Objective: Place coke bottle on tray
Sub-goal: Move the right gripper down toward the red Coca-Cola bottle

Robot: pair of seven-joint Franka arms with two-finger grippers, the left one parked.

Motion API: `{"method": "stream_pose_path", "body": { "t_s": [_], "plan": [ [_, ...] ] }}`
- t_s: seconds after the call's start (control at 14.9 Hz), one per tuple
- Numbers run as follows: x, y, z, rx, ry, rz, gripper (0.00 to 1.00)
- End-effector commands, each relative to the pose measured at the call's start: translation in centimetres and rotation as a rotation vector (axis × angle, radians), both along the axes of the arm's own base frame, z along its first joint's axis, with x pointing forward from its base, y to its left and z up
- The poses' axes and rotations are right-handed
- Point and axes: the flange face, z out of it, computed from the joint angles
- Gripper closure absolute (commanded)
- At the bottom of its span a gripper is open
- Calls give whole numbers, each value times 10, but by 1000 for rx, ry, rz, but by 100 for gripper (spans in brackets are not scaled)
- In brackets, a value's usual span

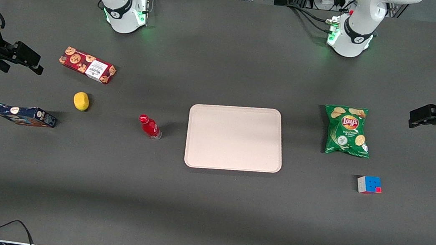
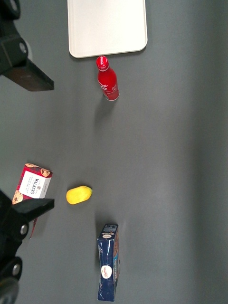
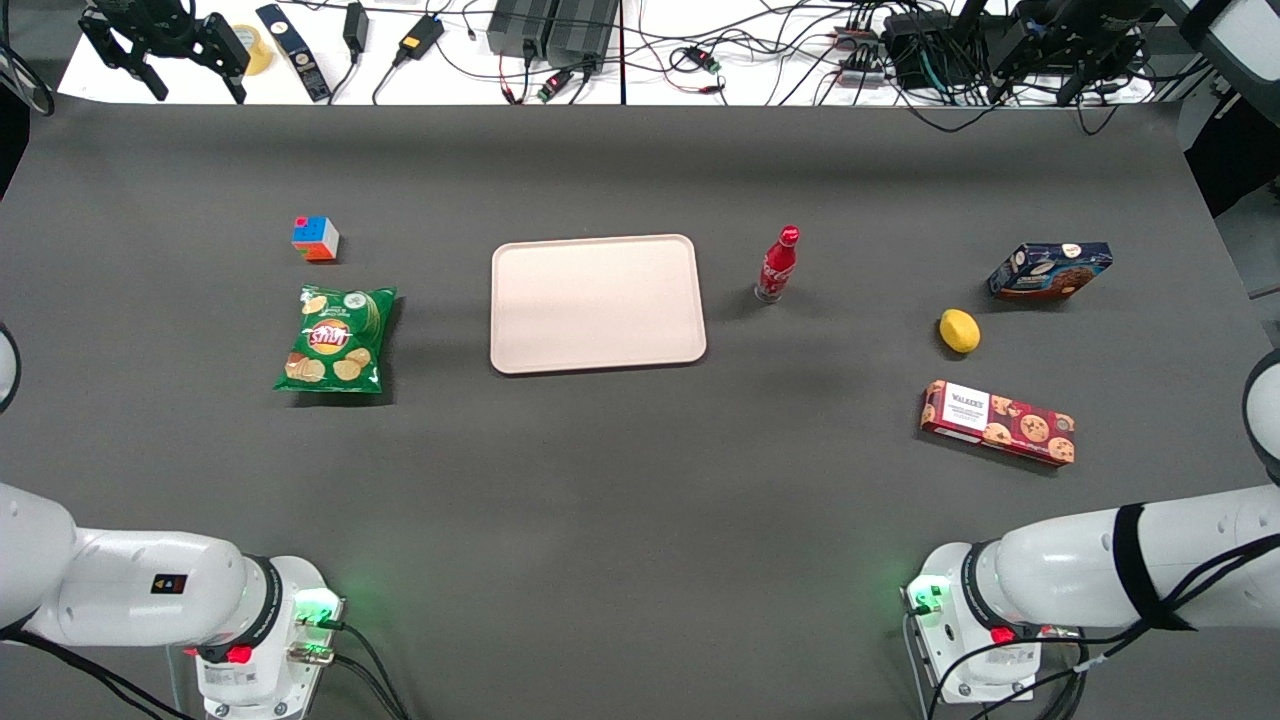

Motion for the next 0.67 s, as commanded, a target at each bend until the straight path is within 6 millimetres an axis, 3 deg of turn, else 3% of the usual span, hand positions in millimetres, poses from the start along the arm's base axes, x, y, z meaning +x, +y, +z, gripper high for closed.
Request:
{"method": "stream_pose_path", "body": {
  "t_s": [0.0,0.34,0.61],
  "plan": [
    [0,2,7,16,17,18,0],
    [2,5,2,-35,31,36,0],
    [8,54,-11,-115,39,78,0]
  ]
}}
